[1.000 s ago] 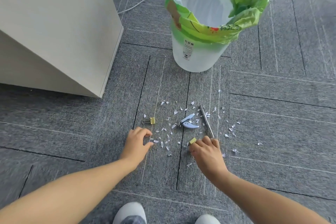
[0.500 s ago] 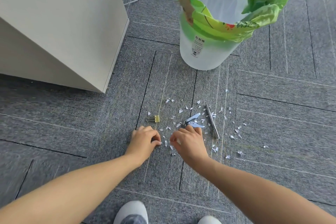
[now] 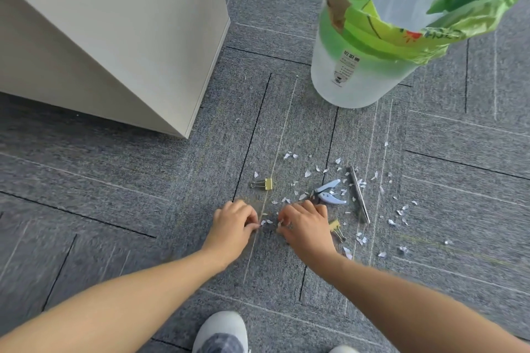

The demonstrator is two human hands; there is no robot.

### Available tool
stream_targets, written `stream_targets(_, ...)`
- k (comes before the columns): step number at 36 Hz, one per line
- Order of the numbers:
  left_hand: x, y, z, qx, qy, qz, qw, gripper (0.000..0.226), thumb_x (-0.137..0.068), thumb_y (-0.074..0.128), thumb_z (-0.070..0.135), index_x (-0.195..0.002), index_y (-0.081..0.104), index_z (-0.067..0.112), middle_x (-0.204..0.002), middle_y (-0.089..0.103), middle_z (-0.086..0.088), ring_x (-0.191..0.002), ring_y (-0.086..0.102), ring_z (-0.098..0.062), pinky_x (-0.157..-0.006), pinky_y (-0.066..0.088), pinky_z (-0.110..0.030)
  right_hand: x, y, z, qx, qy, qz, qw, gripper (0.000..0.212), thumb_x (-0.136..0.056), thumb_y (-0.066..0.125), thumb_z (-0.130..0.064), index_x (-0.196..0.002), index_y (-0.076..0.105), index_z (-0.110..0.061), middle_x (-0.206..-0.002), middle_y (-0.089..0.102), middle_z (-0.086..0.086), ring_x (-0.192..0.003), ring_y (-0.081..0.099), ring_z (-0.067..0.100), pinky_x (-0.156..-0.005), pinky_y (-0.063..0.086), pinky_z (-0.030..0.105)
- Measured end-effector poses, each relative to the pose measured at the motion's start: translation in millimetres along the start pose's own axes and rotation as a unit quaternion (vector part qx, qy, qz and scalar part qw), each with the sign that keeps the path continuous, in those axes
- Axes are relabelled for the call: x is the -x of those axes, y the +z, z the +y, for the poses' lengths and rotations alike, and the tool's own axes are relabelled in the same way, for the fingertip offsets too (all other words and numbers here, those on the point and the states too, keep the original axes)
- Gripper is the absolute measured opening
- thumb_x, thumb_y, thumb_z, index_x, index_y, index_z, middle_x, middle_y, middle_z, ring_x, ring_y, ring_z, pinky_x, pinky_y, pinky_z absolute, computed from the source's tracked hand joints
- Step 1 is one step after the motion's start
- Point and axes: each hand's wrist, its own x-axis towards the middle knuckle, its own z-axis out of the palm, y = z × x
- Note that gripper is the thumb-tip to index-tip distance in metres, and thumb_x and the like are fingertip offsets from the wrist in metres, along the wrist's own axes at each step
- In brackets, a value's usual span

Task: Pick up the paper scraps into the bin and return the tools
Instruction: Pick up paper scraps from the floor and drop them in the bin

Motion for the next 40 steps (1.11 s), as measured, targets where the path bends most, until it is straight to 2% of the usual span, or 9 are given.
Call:
stream_targets(11,-12.2,-4.4,12.2,0.018,0.027,-0.008,0.999,0.031,-0.084,0.066,0.041,-0.113,0.057,0.035,-0.111,0.054,0.021,-0.106,0.042,-0.003,-0.103,0.033,-0.033,5.8,-9.6,4.5,-0.016,0.0,0.017,1.0,0.01,-0.089,0.06,-0.044,-0.094,0.063,-0.036,-0.1,0.063,-0.022,-0.098,0.046,0.009,-0.09,0.025,0.032)
stream_targets(17,-30.4,-6.0,29.2,0.012,0.061,-0.028,0.998,0.058,-0.084,0.067,0.041,-0.136,0.043,0.038,-0.129,0.048,0.017,-0.122,0.037,-0.007,-0.11,0.025,-0.031,14.3,-28.7,20.3,-0.051,0.043,0.076,0.995,0.007,-0.087,0.064,-0.043,-0.088,0.063,-0.035,-0.093,0.063,-0.023,-0.093,0.048,0.008,-0.086,0.028,0.034)
stream_targets(19,-36.1,-4.4,30.9,-0.034,0.099,-0.023,0.994,0.061,-0.085,0.065,0.041,-0.141,0.04,0.036,-0.131,0.046,0.015,-0.122,0.037,-0.009,-0.111,0.027,-0.033,16.3,-31.8,25.4,-0.048,0.049,0.082,0.994,0.008,-0.086,0.064,-0.044,-0.086,0.062,-0.036,-0.09,0.062,-0.022,-0.09,0.047,0.008,-0.085,0.028,0.034)
stream_targets(22,-42.7,-1.4,30.0,-0.125,0.16,0.007,0.979,0.055,-0.087,0.063,0.043,-0.138,0.046,0.034,-0.129,0.049,0.011,-0.117,0.042,-0.015,-0.103,0.034,-0.038,20.0,-35.3,29.3,-0.055,0.051,0.092,0.993,0.007,-0.086,0.065,-0.043,-0.086,0.062,-0.037,-0.089,0.062,-0.023,-0.088,0.047,0.006,-0.083,0.025,0.031)
stream_targets(27,-42.4,7.5,21.0,-0.193,0.223,0.037,0.955,0.047,-0.082,0.07,0.04,-0.128,0.058,0.034,-0.124,0.056,0.009,-0.107,0.051,-0.02,-0.087,0.042,-0.041,25.9,-34.9,34.5,-0.059,0.06,0.093,0.992,0.009,-0.086,0.065,-0.044,-0.084,0.061,-0.037,-0.091,0.062,-0.024,-0.09,0.047,0.006,-0.085,0.027,0.032)
stream_targets(31,-31.8,10.9,10.4,-0.212,0.261,0.042,0.941,0.048,-0.08,0.072,0.037,-0.126,0.059,0.034,-0.126,0.055,0.012,-0.109,0.051,-0.02,-0.088,0.042,-0.041,30.9,-33.0,38.5,-0.06,0.064,0.094,0.992,0.011,-0.084,0.066,-0.046,-0.083,0.061,-0.037,-0.09,0.061,-0.024,-0.09,0.046,0.006,-0.085,0.026,0.032)
stream_targets(33,-25.5,10.3,8.8,-0.208,0.252,0.043,0.944,0.047,-0.081,0.069,0.037,-0.127,0.058,0.034,-0.127,0.055,0.013,-0.111,0.05,-0.019,-0.09,0.042,-0.041,32.2,-32.7,39.8,-0.065,0.064,0.094,0.991,0.01,-0.085,0.066,-0.046,-0.083,0.061,-0.037,-0.088,0.06,-0.025,-0.09,0.045,0.005,-0.084,0.026,0.031)
stream_targets(37,-20.6,8.5,11.4,-0.179,0.159,0.026,0.971,0.054,-0.089,0.055,0.044,-0.141,0.043,0.033,-0.133,0.05,0.013,-0.122,0.042,-0.016,-0.103,0.034,-0.042,32.3,-33.3,39.3,-0.066,0.062,0.083,0.992,0.009,-0.085,0.064,-0.046,-0.084,0.061,-0.037,-0.089,0.06,-0.025,-0.093,0.043,0.004,-0.084,0.025,0.031)
stream_targets(40,-22.7,7.5,15.1,-0.169,0.12,0.021,0.978,0.06,-0.09,0.054,0.045,-0.145,0.038,0.03,-0.136,0.045,0.008,-0.127,0.038,-0.02,-0.107,0.03,-0.044,32.4,-34.9,39.1,-0.068,0.06,0.079,0.993,0.008,-0.086,0.064,-0.044,-0.085,0.061,-0.037,-0.09,0.061,-0.025,-0.094,0.044,0.005,-0.085,0.025,0.031)
